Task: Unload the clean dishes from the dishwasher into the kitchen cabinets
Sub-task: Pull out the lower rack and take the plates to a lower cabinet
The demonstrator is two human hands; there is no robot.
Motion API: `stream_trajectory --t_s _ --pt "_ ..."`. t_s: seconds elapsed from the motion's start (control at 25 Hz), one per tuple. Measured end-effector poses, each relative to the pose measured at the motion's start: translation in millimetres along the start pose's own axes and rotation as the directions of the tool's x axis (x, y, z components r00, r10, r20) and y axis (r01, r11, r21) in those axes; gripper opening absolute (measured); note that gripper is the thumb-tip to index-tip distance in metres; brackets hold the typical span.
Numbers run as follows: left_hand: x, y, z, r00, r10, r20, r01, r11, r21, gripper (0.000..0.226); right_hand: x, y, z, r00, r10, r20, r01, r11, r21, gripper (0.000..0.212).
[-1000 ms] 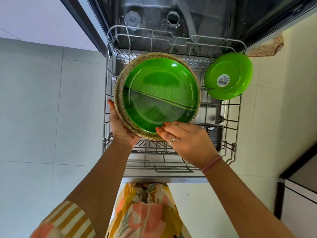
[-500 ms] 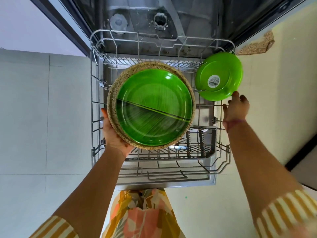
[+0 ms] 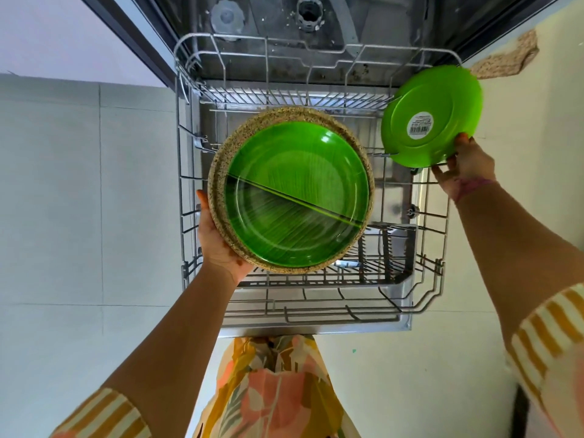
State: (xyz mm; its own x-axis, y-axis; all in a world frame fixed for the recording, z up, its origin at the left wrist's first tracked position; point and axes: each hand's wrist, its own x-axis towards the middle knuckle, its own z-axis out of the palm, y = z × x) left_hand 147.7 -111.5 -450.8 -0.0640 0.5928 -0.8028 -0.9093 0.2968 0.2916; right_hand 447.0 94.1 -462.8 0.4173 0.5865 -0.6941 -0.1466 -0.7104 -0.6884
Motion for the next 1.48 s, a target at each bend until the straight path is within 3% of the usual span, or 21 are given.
stream_trajectory --t_s 0.28,0.44,0.6,0.68,0.92,1.08,1.2,1.36,1.48 --pt "-10.9 9.2 6.8 0.999 0.026 -0.027 -0.027 0.999 -0.020 0.068 -21.5 -31.7 -11.9 0.991 -0.098 0.094 0.094 0.994 0.048 0.016" --pt "-21.3 10.4 13.1 0.999 0.032 -0.041 -0.032 0.999 -0.006 0.067 -60.4 -32.0 -18.0 0.953 -0.267 0.141 0.274 0.961 -0.036 0.008" --pt "-31.2 9.2 18.8 0.998 0.045 -0.041 -0.045 0.999 0.008 0.066 -100.3 0.3 -14.0 0.837 -0.504 0.212 0.545 0.799 -0.254 0.022" --pt "-36.2 9.5 18.3 0.998 0.051 -0.040 -0.051 0.999 0.003 0.065 -121.4 13.7 -15.0 0.775 -0.590 0.226 0.630 0.702 -0.332 0.016" --pt "-76.4 14.1 20.5 0.999 0.032 -0.003 -0.032 0.999 0.018 0.064 -216.2 3.3 -33.4 0.501 -0.800 0.332 0.818 0.312 -0.482 0.021" --pt "-123.5 27.1 34.7 0.999 0.008 0.046 -0.009 1.000 0.017 0.067 -302.2 -2.3 -51.1 0.127 -0.828 0.546 0.913 -0.117 -0.390 0.026" --pt "-159.0 36.5 44.8 0.996 0.002 0.088 -0.002 1.000 -0.002 0.069 -353.3 3.8 -57.0 -0.075 -0.778 0.623 0.914 -0.304 -0.270 0.020" --pt "-194.1 47.4 58.3 0.997 -0.024 0.076 0.021 0.999 0.042 0.084 -395.8 23.3 -58.4 -0.154 -0.738 0.657 0.880 -0.405 -0.249 0.015" --pt "-221.6 59.8 66.3 0.998 0.001 0.067 -0.002 1.000 0.021 0.078 -416.6 32.4 -64.7 -0.203 -0.651 0.732 0.845 -0.494 -0.205 0.012"
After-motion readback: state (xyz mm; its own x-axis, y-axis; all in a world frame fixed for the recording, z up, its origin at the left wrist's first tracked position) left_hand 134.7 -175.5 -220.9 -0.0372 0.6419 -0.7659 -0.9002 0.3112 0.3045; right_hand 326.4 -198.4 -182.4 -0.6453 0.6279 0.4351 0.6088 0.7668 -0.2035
